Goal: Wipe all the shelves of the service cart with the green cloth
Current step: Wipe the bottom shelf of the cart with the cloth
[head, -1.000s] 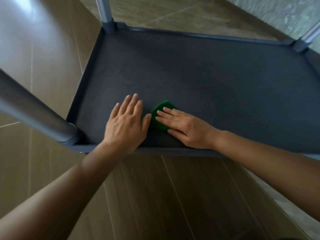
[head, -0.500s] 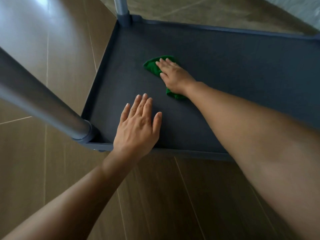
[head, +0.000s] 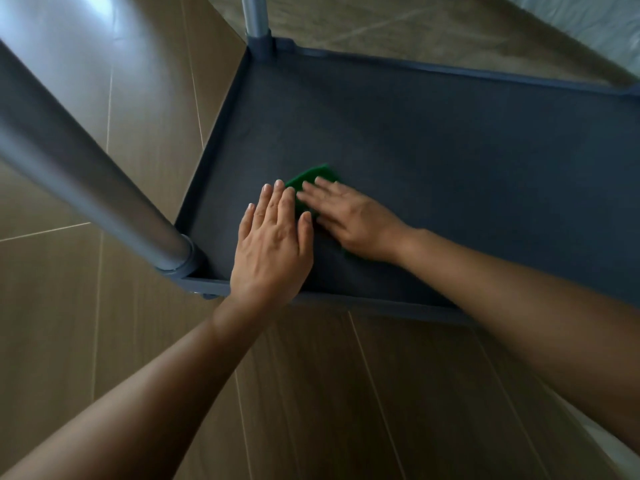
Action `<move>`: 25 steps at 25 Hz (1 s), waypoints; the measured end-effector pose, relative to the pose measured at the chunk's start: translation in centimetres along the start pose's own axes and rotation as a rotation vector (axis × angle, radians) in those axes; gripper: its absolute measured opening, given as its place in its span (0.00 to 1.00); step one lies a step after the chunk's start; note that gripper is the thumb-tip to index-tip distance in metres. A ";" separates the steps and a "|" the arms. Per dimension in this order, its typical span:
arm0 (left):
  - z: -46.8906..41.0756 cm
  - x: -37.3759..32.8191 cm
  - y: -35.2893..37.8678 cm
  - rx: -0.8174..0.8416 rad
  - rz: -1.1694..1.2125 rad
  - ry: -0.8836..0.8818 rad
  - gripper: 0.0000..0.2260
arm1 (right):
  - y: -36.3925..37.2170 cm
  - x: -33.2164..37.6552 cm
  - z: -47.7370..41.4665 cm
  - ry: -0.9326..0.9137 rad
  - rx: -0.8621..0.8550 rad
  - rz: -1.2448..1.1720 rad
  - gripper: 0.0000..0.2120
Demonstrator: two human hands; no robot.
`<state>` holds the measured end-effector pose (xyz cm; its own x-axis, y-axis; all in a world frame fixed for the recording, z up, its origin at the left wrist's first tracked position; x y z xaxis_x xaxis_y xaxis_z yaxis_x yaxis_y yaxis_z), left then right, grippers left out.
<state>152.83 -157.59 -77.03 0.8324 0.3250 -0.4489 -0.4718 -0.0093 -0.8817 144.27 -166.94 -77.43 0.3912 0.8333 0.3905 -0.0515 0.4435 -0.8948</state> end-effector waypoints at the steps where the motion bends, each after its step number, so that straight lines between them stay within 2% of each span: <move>1: 0.0 0.1 0.0 0.001 0.006 -0.004 0.25 | 0.6 1.3 1.1 -0.054 0.009 -0.020 0.22; 4: 0.0 0.3 -0.2 0.016 0.031 -0.005 0.25 | 1.7 4.2 3.3 -0.214 0.043 -0.013 0.20; 6: 0.2 0.6 -0.6 0.008 -0.006 0.011 0.25 | 1.9 4.6 3.4 -0.246 0.081 0.004 0.20; 9: 0.7 1.6 -1.4 -0.045 -0.118 0.021 0.25 | 1.8 3.9 2.0 -0.191 0.095 -0.005 0.22; 12: 0.6 2.9 -1.7 -0.052 0.014 -0.078 0.26 | 0.7 2.8 -1.8 -0.124 0.074 -0.015 0.22; 19: 1.1 2.1 -2.0 -0.143 0.076 -0.021 0.24 | -2.3 -0.1 -12.6 0.195 0.084 -0.013 0.27; 21: 1.1 2.0 -2.2 -0.169 0.124 0.000 0.23 | -2.1 0.3 -12.4 0.191 0.098 0.007 0.28; 25: 1.3 1.6 -2.7 -0.205 0.147 0.072 0.23 | -1.3 3.3 -10.1 0.027 0.101 0.037 0.24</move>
<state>155.02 -155.80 -75.16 0.7815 0.2375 -0.5769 -0.5262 -0.2456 -0.8141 154.94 -168.08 -77.21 0.4114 0.8415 0.3502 -0.1579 0.4442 -0.8819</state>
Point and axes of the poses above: each hand's wrist, its own z-axis away from the middle knuckle, its own y-axis out of the palm, x = y × z, the point moved 6 cm from there along -z, towards the middle knuckle, and after that the axes turned 14 degrees about x, right-handed, at the moved point
